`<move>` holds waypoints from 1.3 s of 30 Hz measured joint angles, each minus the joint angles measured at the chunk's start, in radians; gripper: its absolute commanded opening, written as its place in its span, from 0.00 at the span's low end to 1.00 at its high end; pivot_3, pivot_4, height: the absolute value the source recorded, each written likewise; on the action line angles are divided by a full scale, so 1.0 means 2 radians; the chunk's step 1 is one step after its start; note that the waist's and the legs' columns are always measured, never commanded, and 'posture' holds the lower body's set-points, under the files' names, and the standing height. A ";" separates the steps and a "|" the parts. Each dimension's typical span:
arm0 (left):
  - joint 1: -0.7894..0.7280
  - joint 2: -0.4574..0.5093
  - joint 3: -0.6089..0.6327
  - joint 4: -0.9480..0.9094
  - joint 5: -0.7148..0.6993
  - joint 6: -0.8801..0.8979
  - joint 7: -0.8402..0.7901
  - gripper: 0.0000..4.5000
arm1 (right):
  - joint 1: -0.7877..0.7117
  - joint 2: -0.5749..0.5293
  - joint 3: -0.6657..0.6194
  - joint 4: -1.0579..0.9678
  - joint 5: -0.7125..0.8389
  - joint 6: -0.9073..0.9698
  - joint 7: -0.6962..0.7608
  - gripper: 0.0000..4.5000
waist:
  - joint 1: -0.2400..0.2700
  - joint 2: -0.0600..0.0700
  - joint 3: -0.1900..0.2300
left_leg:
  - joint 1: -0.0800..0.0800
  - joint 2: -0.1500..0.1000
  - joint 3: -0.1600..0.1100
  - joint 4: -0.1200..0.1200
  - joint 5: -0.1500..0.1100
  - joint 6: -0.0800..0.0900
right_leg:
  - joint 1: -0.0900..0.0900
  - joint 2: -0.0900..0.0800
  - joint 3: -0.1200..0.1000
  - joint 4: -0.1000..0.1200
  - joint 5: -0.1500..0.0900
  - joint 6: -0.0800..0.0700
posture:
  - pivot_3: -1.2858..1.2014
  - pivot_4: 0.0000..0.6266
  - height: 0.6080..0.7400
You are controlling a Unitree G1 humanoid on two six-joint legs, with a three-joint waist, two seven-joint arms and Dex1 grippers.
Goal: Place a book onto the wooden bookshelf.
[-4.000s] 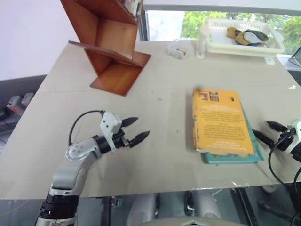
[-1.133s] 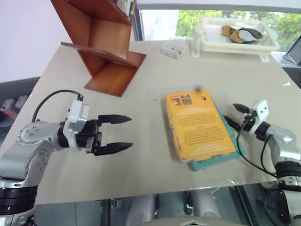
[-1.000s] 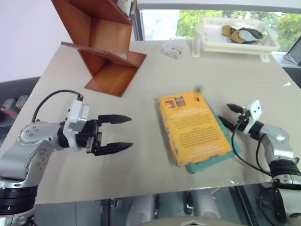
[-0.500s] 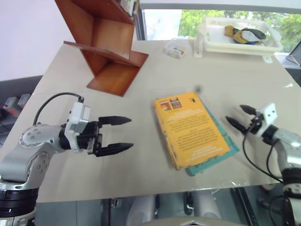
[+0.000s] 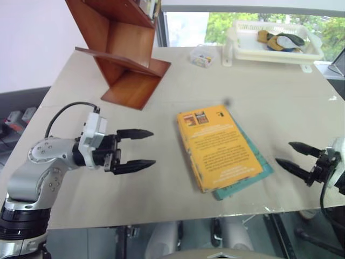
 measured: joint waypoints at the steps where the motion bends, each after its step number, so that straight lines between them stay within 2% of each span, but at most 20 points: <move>1: -0.001 -0.001 0.000 0.001 0.000 -0.001 -0.001 0.94 | -0.001 0.002 0.006 -0.002 -0.006 -0.003 -0.003 1.00 | 0.000 0.000 0.000 | 0.000 0.000 0.000 0.000 0.000 0.000 | 0.000 0.000 0.000 0.000 0.000 0.000 | 0.52 0.24 0.75; 13: -0.003 -0.001 0.000 0.011 0.010 -0.008 -0.006 0.94 | -0.021 0.030 0.078 -0.069 -0.024 -0.002 -0.024 1.00 | 0.001 0.000 0.000 | 0.000 0.000 -0.001 0.000 0.000 0.000 | 0.000 0.000 0.000 0.000 0.000 0.000 | 0.52 0.24 0.75; 24: -0.002 -0.001 0.000 0.011 0.010 -0.009 -0.006 0.94 | -0.024 0.027 0.093 -0.071 -0.034 0.002 -0.026 1.00 | 0.001 0.000 0.000 | -0.001 0.000 -0.001 0.000 0.000 0.000 | 0.000 0.000 0.000 0.000 0.000 0.000 | 0.52 0.24 0.75; 27: 0.002 -0.001 0.000 0.010 0.009 -0.008 -0.005 0.94 | -0.022 0.019 0.076 -0.049 -0.039 -0.009 -0.024 1.00 | 0.001 0.000 0.000 | -0.001 0.000 -0.001 0.000 0.000 0.000 | 0.000 0.000 0.000 0.000 0.000 0.000 | 0.52 0.24 0.75; 30: 0.014 -0.008 -0.014 0.009 0.009 0.012 0.005 0.94 | -0.013 0.009 0.032 -0.020 -0.033 -0.017 -0.017 1.00 | 0.002 0.000 0.000 | -0.001 0.000 0.000 0.000 0.000 0.000 | 0.000 0.000 0.000 0.000 0.000 0.000 | 0.52 0.24 0.75; 34: 0.007 -0.063 -0.037 0.028 0.003 0.053 0.058 0.94 | 0.008 -0.003 -0.015 -0.013 -0.015 -0.031 0.012 1.00 | 0.003 0.000 0.000 | 0.000 0.000 -0.001 0.000 0.000 0.000 | 0.000 0.000 0.000 0.000 0.000 0.000 | 0.52 0.24 0.75; 36: -0.017 -0.090 -0.051 0.061 -0.003 0.101 0.097 0.94 | 0.032 -0.013 -0.046 -0.018 0.012 -0.021 0.034 1.00 | 0.006 -0.001 0.000 | 0.000 0.000 -0.001 0.001 0.000 0.000 | 0.001 0.000 -0.001 0.000 0.000 0.000 | 0.52 0.24 0.75; 39: -0.052 -0.105 -0.061 0.101 -0.026 0.175 0.117 0.94 | 0.064 -0.028 -0.088 -0.052 0.064 0.015 0.061 1.00 | 0.004 -0.001 0.000 | 0.000 0.000 -0.001 0.001 0.000 0.000 | 0.001 0.000 -0.001 0.000 0.000 0.000 | 0.52 0.24 0.75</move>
